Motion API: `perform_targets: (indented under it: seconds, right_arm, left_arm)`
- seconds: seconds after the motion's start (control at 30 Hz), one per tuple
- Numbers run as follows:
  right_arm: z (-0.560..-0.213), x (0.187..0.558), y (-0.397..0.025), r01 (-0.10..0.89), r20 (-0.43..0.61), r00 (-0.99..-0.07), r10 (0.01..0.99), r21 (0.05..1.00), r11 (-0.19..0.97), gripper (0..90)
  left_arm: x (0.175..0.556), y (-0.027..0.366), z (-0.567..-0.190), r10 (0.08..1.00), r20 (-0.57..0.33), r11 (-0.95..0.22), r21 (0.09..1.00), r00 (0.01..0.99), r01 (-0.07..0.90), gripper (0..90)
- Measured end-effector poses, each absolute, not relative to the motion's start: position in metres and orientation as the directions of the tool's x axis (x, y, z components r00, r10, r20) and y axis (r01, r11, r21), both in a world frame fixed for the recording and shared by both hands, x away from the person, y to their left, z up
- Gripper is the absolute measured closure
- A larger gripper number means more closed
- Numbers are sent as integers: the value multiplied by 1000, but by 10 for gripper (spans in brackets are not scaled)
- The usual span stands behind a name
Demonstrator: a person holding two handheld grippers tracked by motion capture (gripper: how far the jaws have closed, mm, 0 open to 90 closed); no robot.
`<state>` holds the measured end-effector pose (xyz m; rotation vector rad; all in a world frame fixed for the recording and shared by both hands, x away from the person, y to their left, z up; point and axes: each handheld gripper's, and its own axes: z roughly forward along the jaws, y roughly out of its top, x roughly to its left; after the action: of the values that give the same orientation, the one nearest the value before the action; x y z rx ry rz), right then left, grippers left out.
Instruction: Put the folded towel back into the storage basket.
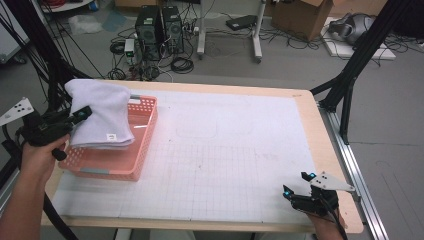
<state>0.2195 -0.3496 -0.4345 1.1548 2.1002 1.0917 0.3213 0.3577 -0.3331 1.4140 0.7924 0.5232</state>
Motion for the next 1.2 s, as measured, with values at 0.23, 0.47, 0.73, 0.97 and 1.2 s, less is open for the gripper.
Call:
perform_targets:
  seconds: [0.23,0.47,0.73,0.97,1.2]
  right_arm:
    - [-434,219,-349,450,-47,-517,855,834,318,187]
    - [-434,219,-350,447,-52,-517,854,835,321,187]
    - [-434,219,-348,446,-54,-521,852,834,326,187]
    - [-435,219,-348,447,-55,-521,852,832,327,187]
    - [-435,219,-348,449,-53,-521,852,832,327,187]
  left_arm:
    - [327,350,-347,731,-186,102,981,656,164,697]
    - [334,344,-355,720,-201,103,978,664,184,696]
    - [340,337,-358,695,-213,111,975,687,191,695]
    - [342,332,-359,672,-228,132,973,705,190,695]
    - [348,333,-368,697,-245,99,964,674,248,692]
